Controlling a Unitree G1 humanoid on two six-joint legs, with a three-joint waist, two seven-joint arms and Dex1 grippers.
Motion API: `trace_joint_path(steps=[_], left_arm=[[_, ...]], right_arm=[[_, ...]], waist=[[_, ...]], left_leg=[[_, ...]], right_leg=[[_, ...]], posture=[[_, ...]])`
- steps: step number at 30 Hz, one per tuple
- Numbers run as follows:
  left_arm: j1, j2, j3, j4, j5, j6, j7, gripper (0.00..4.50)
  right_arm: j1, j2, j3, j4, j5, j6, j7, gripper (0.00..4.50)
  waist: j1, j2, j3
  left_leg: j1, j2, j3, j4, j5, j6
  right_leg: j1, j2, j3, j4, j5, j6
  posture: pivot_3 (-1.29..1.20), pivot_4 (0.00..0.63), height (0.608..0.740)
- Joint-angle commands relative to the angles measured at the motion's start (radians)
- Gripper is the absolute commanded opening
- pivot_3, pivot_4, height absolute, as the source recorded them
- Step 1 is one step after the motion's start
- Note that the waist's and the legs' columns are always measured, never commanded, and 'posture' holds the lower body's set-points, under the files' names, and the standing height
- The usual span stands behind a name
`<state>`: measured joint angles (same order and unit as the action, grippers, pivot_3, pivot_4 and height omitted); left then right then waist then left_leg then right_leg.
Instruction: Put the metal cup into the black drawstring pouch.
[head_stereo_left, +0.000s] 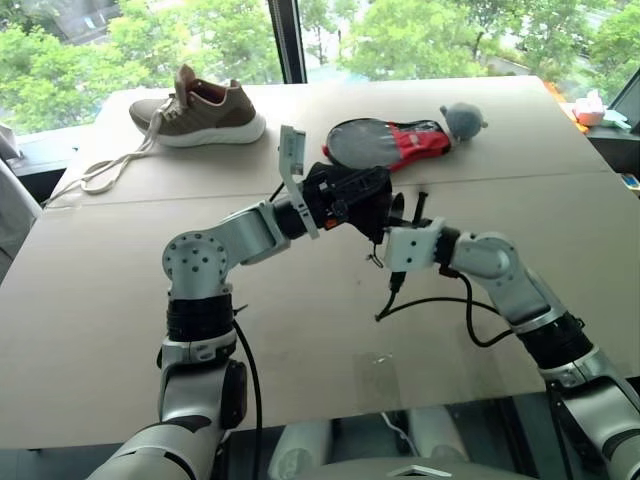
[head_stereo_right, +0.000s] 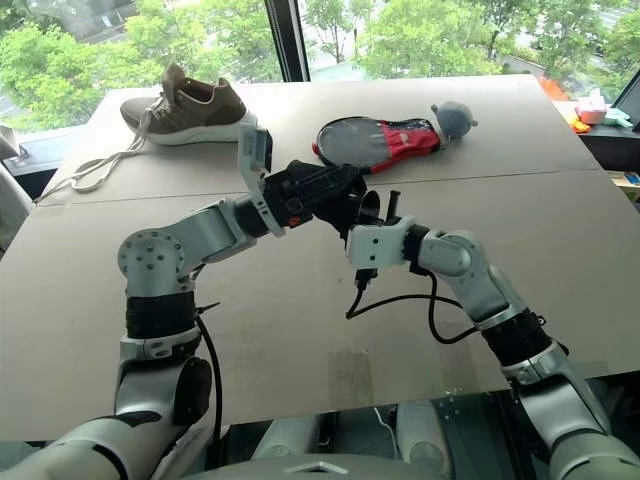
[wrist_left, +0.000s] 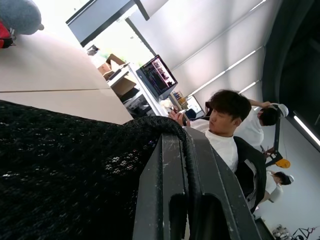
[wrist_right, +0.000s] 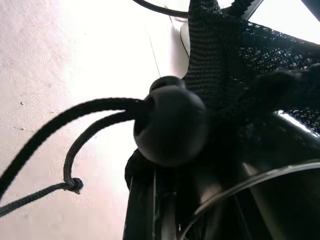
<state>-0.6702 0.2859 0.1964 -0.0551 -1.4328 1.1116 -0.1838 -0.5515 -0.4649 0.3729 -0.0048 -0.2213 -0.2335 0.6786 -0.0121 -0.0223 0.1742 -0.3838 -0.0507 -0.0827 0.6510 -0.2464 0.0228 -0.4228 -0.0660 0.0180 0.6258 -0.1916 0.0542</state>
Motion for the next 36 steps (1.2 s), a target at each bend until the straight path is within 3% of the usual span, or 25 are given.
trace_joint_path(steps=[1,10,14,24,28,30,36], left_arm=[[-0.021,0.005,0.017,-0.045,-0.035,-0.012,-0.014,0.0],[0.007,0.011,0.004,-0.059,-0.056,0.004,-0.042,0.0],[0.006,0.007,0.0,-0.056,-0.087,0.015,-0.054,0.0],[0.005,0.004,-0.031,-0.025,-0.157,0.056,-0.037,0.0],[-0.004,0.01,-0.039,-0.021,-0.166,0.074,-0.047,0.0],[-0.009,0.015,-0.043,-0.018,-0.168,0.082,-0.056,0.0],[-0.003,0.036,-0.042,-0.026,-0.182,0.102,-0.098,0.0]], right_arm=[[0.006,-0.01,-0.039,-0.06,0.041,0.032,0.028,0.03],[0.032,0.016,-0.143,-0.146,0.229,0.222,0.072,0.03],[0.015,0.044,-0.128,-0.189,0.248,0.269,0.075,0.03],[-0.128,0.002,0.09,-0.019,-0.228,-0.073,-0.045,0.03],[-0.169,0.023,0.122,0.049,-0.305,-0.117,-0.084,0.03],[-0.163,0.075,0.101,0.064,-0.257,-0.073,-0.083,0.03],[-0.041,0.288,-0.107,-0.029,0.153,0.302,-0.033,0.03]], waist=[[0.0,0.0,0.0],[0.001,0.0,0.0],[-0.001,0.0,0.0],[0.003,0.0,0.0],[0.0,0.0,0.0],[-0.002,0.0,0.0],[-0.001,0.0,0.0]], left_leg=[[0.0,0.0,0.0,0.0,0.0,0.0],[0.0,0.0,0.0,0.0,0.0,0.0],[0.0,0.0,0.0,0.0,0.0,0.0],[0.0,-0.001,-0.001,0.001,0.0,0.0],[0.0,-0.001,0.0,0.0,0.0,0.0],[0.0,0.0,0.0,0.0,0.0,0.0],[0.0,0.001,-0.001,0.0,0.0,0.0]], right_leg=[[0.0,0.0,0.0,0.0,0.0,0.0],[0.0,0.0,0.0,0.0,0.0,0.0],[0.0,0.0,0.0,0.0,0.0,0.0],[0.0,0.0,-0.001,0.0,0.0,0.0],[0.0,0.0,0.0,0.0,0.0,0.0],[0.0,0.0,0.0,0.0,0.0,0.0],[0.0,0.0,0.0,0.0,0.0,0.0]], posture=[[0.0,0.15,0.736],[0.0,0.15,0.736],[0.0,0.15,0.736],[0.0,0.15,0.736],[0.0,0.15,0.736],[0.0,0.15,0.736],[0.0,0.15,0.736]])
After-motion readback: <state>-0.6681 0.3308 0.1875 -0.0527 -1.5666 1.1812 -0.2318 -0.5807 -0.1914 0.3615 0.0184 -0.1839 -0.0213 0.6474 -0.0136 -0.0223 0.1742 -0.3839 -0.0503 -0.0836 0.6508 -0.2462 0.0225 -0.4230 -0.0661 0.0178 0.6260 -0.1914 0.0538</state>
